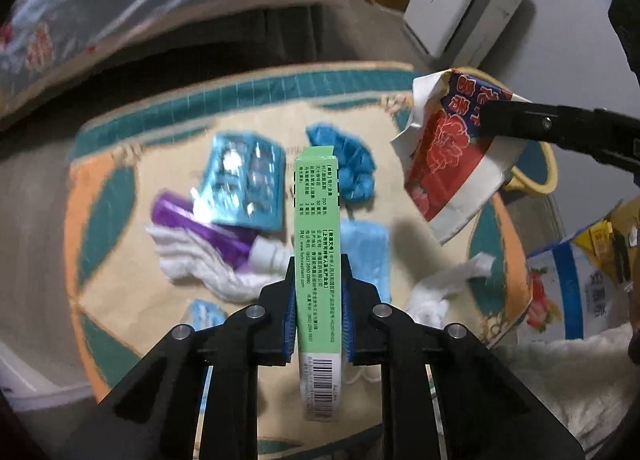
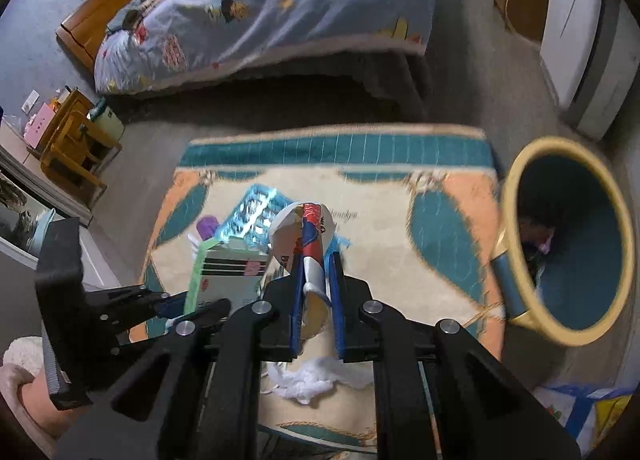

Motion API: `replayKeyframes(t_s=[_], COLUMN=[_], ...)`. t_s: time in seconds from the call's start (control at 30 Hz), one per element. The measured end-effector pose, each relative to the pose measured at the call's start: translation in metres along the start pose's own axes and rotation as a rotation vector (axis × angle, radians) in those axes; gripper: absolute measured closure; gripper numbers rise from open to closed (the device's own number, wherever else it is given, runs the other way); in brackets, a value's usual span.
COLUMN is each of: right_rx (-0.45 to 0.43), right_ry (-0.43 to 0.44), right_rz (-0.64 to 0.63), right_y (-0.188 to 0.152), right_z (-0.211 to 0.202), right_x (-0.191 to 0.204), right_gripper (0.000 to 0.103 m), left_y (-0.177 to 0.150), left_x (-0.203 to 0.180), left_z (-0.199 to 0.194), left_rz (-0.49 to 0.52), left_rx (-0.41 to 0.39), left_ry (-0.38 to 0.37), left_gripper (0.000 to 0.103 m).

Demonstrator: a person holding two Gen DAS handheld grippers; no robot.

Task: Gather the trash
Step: 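Carry the paper cup into the bin and open the right tool while the left carries the box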

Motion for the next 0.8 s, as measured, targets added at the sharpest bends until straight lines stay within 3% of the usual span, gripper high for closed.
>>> replayKeyframes(t_s=[0.2,0.37,0.57,0.63,0.8], right_rx=[-0.154,-0.232,-0.238,-0.221,-0.163], right_ry=[-0.065,-0.154,-0.241,-0.296,-0.34], right_rz=[0.003,0.078,0.22,0.274,0.407], right_y=[0.02,0.024,0.009,0.0,-0.027], right_z=[-0.064,-0.101,-0.112,-0.111,-0.091], right_x=[-0.027,-0.08,-0.156,-0.186,-0.24], right_gripper=[0.092,0.092,0.091,0.091,0.091], left_y=[0.029,0.059,0.097,0.107,0.121], left_x=[-0.015,-0.043,-0.108,-0.134,-0.19], left_z=[-0.042,-0.058,-0.048,-0.038,-0.002], left_rz=[0.066,0.105,0.206,0.241,0.312], left_rx=[-0.129,-0.17,-0.175,-0.163,-0.118], left_ry=[0.01,-0.022,-0.077,-0.107,-0.146], left_gripper=[0.084,0.084,0.084,0.084,0.084])
Point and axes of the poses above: each gripper's, at about its wrist camera, not at the fingertips, and z roughly the way its jaws point, x to its left, y to its top, the point moved 3 cm from there along z, roughly the way its jaws point, and after that the axes turned 8 degrees about -z, right-handed, at the moved point
